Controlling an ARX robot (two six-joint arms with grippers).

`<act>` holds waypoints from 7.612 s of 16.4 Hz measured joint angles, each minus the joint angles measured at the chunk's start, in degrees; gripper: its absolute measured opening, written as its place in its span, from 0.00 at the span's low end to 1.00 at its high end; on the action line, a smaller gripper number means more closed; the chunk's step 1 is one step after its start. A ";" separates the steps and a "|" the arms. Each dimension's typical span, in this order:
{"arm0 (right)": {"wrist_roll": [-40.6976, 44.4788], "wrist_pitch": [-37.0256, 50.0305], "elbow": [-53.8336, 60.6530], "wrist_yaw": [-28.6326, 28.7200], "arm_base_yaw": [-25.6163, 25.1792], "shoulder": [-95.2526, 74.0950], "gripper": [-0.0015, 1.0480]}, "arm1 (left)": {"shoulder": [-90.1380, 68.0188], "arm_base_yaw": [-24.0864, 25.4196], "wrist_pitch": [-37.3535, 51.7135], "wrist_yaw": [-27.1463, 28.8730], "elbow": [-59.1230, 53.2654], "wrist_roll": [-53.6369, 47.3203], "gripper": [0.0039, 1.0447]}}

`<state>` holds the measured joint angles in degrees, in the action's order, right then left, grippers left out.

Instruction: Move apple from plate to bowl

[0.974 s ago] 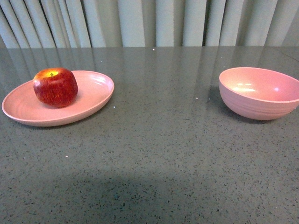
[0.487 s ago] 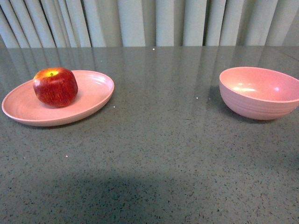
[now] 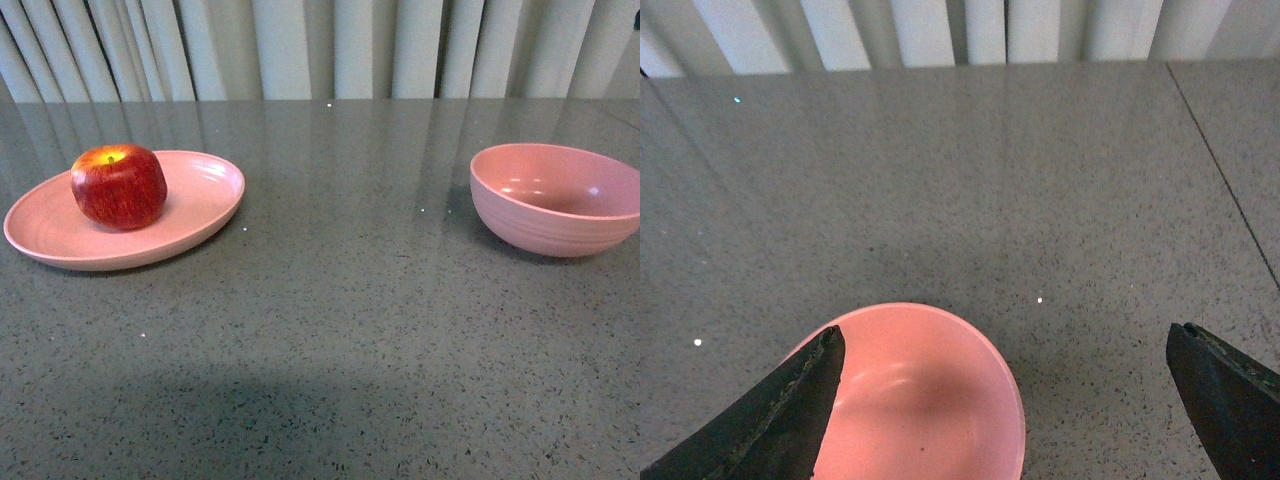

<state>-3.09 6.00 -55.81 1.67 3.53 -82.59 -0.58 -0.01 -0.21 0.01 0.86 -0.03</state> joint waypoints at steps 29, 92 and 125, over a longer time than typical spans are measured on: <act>-4.37 -7.74 -8.00 -2.34 2.67 -14.67 0.04 | 0.00 0.00 0.00 0.00 0.00 0.02 0.94; 2.62 0.04 50.01 -1.66 -3.82 70.93 0.02 | 0.00 0.00 0.00 0.02 0.00 0.02 0.94; 2.73 -6.29 55.06 -1.66 -3.54 82.34 0.94 | 0.00 0.00 0.00 0.00 0.00 0.00 0.94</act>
<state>-0.36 -0.30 -0.75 0.01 -0.01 -0.25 -0.58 -0.01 -0.21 0.01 0.86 -0.03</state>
